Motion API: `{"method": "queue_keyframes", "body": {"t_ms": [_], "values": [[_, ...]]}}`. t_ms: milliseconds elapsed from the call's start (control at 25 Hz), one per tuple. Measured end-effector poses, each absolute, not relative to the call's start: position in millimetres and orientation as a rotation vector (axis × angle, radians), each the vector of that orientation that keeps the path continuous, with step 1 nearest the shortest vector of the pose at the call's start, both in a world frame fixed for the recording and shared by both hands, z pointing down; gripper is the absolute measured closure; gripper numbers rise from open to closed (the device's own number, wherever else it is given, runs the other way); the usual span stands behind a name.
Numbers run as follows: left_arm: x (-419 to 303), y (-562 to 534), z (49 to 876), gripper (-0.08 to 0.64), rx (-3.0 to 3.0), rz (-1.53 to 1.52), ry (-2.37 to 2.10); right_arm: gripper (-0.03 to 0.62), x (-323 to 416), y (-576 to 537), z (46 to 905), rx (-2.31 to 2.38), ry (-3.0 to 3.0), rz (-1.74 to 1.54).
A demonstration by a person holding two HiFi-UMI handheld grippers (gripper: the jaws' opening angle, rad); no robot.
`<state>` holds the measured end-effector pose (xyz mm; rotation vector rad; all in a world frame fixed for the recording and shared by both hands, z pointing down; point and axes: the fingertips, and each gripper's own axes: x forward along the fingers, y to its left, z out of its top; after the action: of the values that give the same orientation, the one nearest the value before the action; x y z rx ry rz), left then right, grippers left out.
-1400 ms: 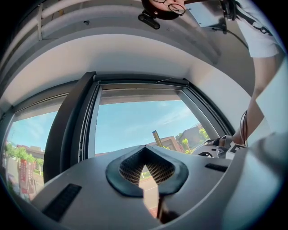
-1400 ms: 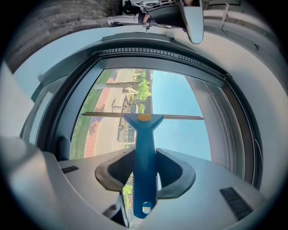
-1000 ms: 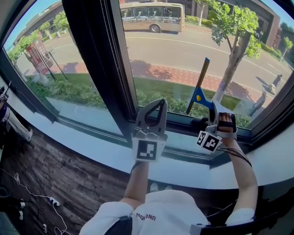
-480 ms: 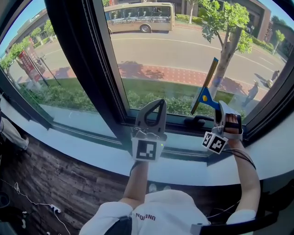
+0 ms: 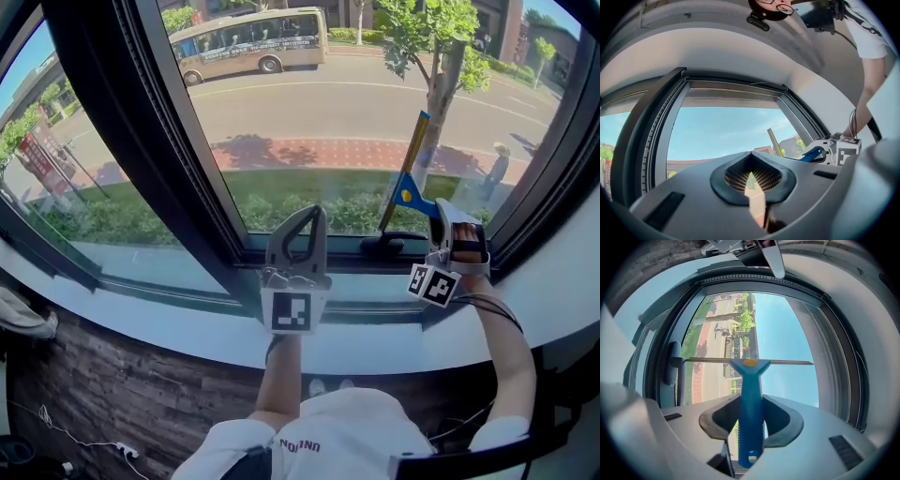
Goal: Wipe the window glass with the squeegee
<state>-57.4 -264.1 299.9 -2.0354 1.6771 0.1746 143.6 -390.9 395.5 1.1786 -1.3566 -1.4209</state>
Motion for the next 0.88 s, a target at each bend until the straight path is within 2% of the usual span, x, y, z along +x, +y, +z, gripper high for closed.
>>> {"method": "queue_keyframes", "body": {"t_ms": [360,880], "values": [[-52,-268,302,0.561,-2.043,0.169,1.669,0.443,137,-390,382,1.216,-1.405,-1.419],[-43,-268,297,0.561,-2.039,0.155,1.644,0.443,198,-395,375,1.23,-1.307,-1.373]]}}
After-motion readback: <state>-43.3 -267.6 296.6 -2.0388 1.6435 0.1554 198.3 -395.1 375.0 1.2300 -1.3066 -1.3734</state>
